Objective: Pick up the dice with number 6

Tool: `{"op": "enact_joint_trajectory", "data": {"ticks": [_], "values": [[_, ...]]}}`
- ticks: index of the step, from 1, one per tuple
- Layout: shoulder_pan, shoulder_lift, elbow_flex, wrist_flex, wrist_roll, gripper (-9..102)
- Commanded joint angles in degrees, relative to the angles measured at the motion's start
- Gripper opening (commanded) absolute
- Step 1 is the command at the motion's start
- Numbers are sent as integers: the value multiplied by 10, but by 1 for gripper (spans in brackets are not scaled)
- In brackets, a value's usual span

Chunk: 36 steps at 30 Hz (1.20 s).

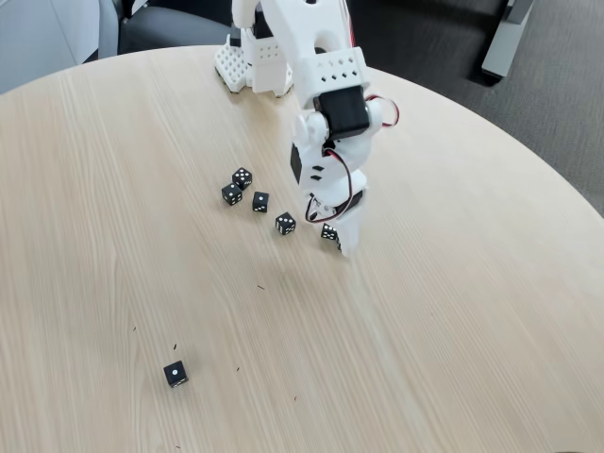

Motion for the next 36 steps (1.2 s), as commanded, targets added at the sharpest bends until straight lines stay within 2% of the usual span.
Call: {"op": "enact_joint_trajectory", "data": {"ticks": [1, 4, 8, 15, 25, 36], "values": [[12, 3, -11, -3, 22, 27], [49, 3, -11, -3, 51, 24], [97, 3, -11, -11, 102, 28], [105, 6, -11, -14, 245, 29], [95, 6, -12, -15, 280, 31], [75, 11, -12, -15, 265, 33]]}}
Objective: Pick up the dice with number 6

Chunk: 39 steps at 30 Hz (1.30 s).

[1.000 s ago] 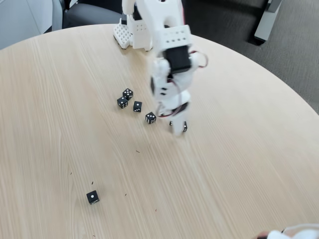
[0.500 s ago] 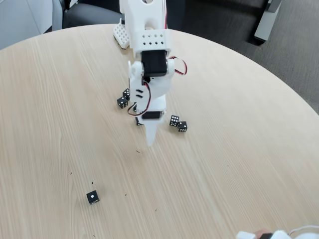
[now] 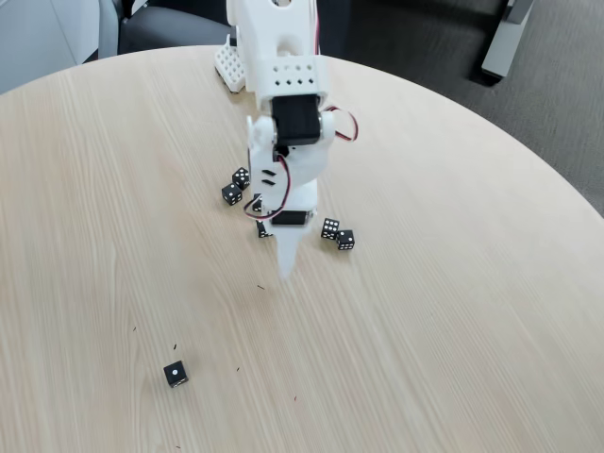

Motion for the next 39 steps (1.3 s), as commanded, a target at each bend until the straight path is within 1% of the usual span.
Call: {"op": "enact_joint_trajectory", "data": {"ticks": [1, 6, 21, 30, 39], "values": [[-26, 12, -12, -5, -12, 33], [-84, 13, -12, -5, -26, 35], [-133, 12, -12, -5, -59, 34], [-133, 9, -12, -5, -61, 21], [-127, 11, -12, -5, -63, 18]]}}
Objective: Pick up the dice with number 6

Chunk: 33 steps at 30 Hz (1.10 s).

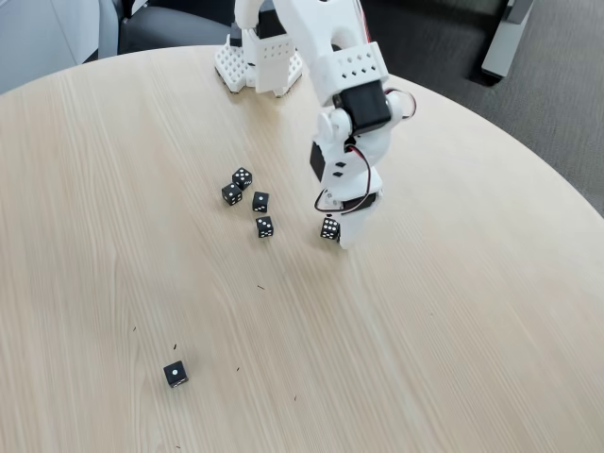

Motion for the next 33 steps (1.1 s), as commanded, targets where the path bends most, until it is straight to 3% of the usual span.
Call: {"op": "enact_joint_trajectory", "data": {"ticks": [1, 26, 31, 33], "values": [[10, 11, -12, -5, -9, 18], [15, 5, -12, -5, -36, 11], [15, 5, -12, -5, -44, 18], [24, 5, -12, -5, -37, 26]]}}
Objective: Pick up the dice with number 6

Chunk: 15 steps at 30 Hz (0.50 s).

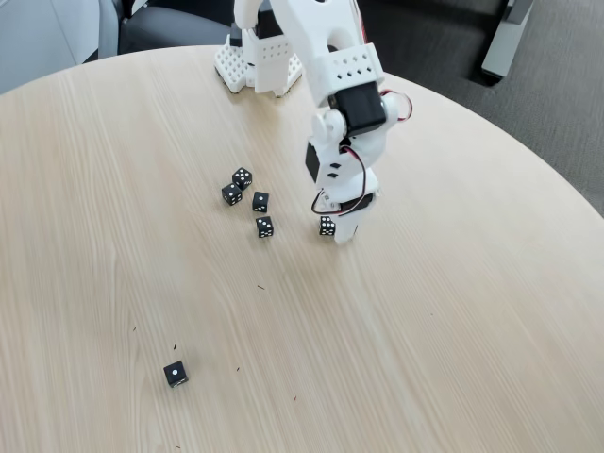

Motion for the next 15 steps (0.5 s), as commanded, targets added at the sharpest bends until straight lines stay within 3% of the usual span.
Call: {"op": "enact_joint_trajectory", "data": {"ticks": [1, 11, 15], "values": [[21, 5, -12, -5, 7, 29], [76, 5, -12, -6, 55, 20], [76, 11, -12, -6, 42, 22]]}}
